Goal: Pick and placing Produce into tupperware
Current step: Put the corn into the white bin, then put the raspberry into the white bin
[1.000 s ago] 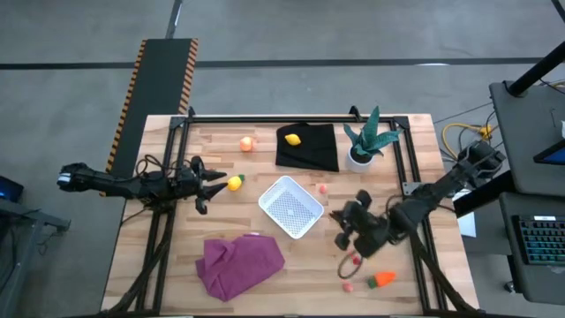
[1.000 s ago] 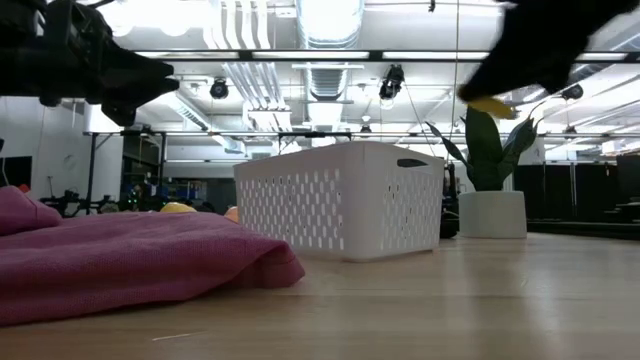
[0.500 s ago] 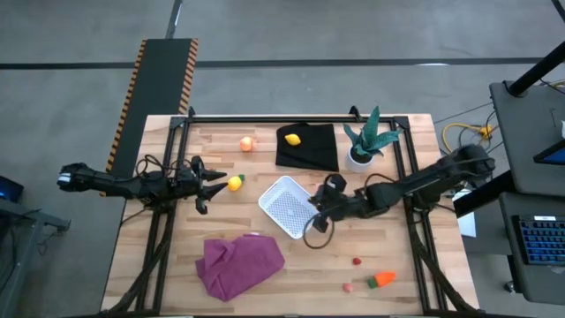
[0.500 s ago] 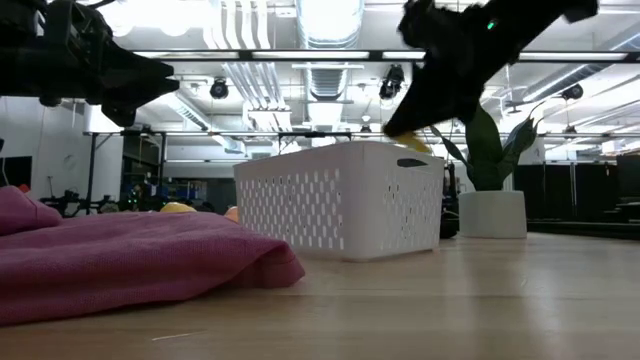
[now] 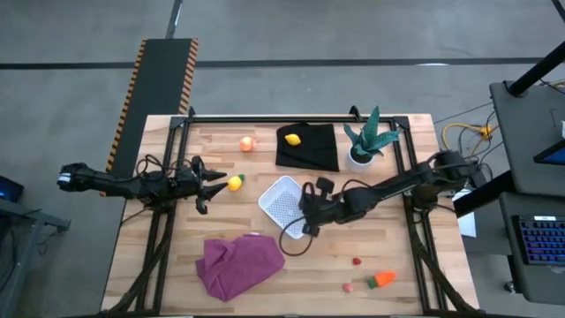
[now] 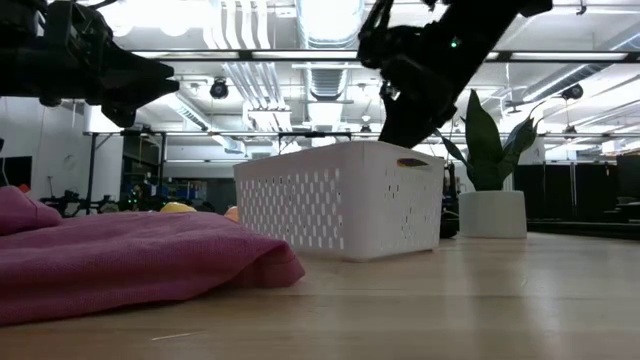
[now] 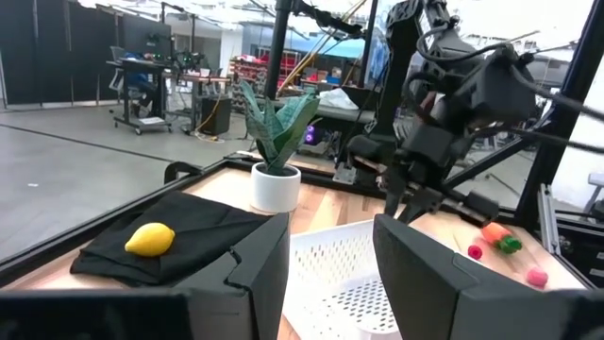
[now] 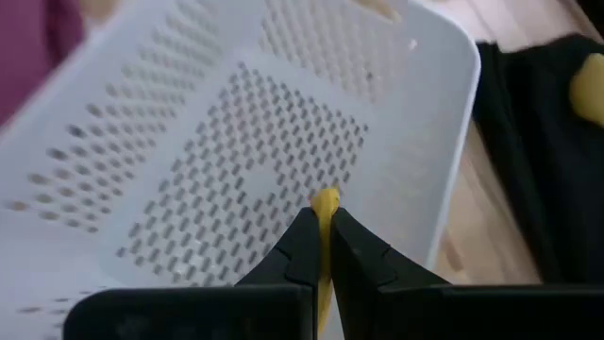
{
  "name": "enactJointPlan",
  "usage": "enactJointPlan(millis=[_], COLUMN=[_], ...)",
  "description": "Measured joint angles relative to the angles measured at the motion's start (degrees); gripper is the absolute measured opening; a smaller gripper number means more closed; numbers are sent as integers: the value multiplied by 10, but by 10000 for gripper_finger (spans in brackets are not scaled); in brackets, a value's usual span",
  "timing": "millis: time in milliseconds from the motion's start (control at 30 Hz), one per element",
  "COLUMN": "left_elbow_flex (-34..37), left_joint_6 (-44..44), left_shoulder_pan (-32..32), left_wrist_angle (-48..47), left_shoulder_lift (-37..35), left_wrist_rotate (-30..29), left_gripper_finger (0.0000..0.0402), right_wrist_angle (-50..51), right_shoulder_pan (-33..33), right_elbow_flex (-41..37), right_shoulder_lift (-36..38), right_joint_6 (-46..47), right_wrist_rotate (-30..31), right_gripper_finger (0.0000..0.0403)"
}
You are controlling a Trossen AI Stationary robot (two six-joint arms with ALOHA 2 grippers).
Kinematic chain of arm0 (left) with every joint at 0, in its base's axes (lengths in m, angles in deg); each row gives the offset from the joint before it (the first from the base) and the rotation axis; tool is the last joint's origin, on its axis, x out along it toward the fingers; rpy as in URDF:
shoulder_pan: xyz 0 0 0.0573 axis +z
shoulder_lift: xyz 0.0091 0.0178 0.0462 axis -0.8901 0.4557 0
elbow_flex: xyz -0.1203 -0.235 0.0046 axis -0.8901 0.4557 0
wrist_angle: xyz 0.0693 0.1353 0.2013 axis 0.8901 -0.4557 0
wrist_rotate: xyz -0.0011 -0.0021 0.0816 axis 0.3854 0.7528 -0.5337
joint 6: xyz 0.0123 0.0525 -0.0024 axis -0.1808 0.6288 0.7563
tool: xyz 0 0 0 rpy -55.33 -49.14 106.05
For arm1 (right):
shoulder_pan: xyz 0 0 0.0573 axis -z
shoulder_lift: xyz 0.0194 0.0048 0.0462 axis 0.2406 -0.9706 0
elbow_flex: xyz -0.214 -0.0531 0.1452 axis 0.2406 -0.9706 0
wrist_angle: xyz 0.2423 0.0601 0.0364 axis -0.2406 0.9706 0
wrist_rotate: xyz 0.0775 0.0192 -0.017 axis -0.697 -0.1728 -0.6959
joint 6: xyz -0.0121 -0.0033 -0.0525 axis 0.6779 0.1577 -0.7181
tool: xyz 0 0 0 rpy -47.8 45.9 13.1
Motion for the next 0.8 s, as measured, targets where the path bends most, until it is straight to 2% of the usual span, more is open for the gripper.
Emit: enactJointPlan(millis=[367, 800], left_elbow_flex=[0, 0], left_joint_6=[-1, -2], left_shoulder_pan=[0, 0], left_wrist_angle=[-3, -3], left_shoulder_lift=[3, 3], left_wrist_rotate=[0, 0], left_gripper_finger=[142, 142], right_wrist_angle=[45, 73], right_shoulder_pan=[3, 3], right_elbow_flex=[22, 21], right_shoulder_lift=[-6, -4], right_joint_6=[6, 10], right_wrist_rotate=[0, -15], right_gripper_finger=[21, 125])
